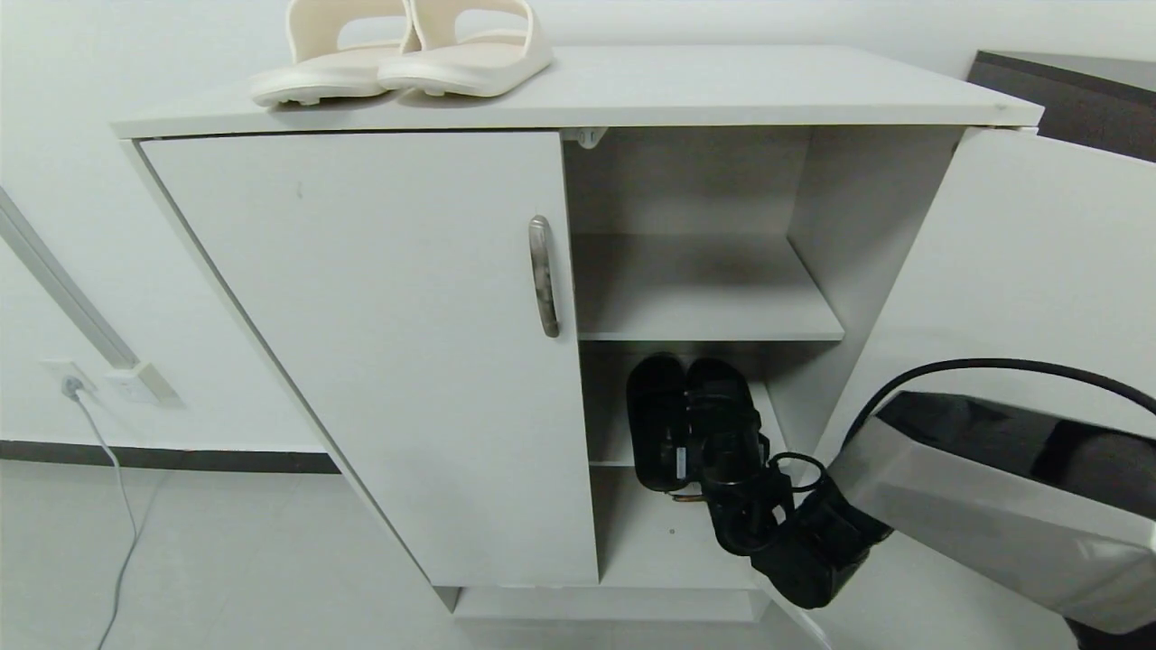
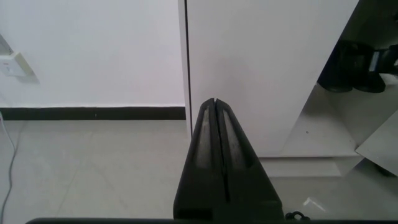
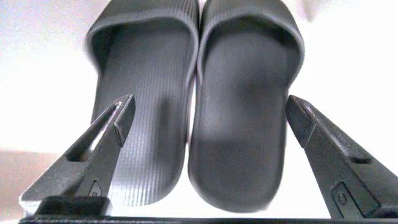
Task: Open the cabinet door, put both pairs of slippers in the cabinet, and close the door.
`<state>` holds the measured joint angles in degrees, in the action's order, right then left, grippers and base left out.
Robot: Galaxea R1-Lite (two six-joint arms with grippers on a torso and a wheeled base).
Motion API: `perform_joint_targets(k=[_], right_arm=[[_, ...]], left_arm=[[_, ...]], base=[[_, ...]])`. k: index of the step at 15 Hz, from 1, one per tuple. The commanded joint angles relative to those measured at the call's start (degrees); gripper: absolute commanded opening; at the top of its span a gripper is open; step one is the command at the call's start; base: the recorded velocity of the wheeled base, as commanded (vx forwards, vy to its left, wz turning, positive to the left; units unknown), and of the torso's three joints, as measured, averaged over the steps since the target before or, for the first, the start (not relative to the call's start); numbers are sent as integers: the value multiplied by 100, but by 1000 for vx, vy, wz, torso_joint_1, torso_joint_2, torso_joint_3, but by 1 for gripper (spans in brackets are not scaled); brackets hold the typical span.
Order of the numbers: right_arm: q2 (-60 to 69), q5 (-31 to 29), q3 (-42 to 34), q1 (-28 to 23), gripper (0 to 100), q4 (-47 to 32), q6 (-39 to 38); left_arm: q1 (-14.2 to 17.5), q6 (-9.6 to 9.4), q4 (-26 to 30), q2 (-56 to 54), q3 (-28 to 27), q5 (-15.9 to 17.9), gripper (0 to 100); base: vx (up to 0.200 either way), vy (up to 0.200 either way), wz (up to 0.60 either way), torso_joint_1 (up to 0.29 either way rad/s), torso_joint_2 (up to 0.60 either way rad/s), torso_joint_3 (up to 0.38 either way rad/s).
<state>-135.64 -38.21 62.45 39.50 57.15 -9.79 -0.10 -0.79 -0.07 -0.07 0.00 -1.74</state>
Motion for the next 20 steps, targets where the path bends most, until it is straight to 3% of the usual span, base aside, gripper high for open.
perform_joint_targets(k=[1,8,12,20], right_arm=[[873,6,-893,243,100,103,-85],[1348,41,-1446,427,100,77,-76],[1348,41,-1490,568,100,95,-85],[1444,41,-1684,568,100,350,-41]], left_arm=[[1,0,-1,7,0,-1,0],[1,44,-1,7,0,-1,0],[1,53,-1,7,0,7,0],[1,53,-1,7,0,16,0]], base=[[0,0,0,0,0,0],[0,0,0,0,0,0],[-200,0,0,5,2,2],[0,0,0,0,0,0]])
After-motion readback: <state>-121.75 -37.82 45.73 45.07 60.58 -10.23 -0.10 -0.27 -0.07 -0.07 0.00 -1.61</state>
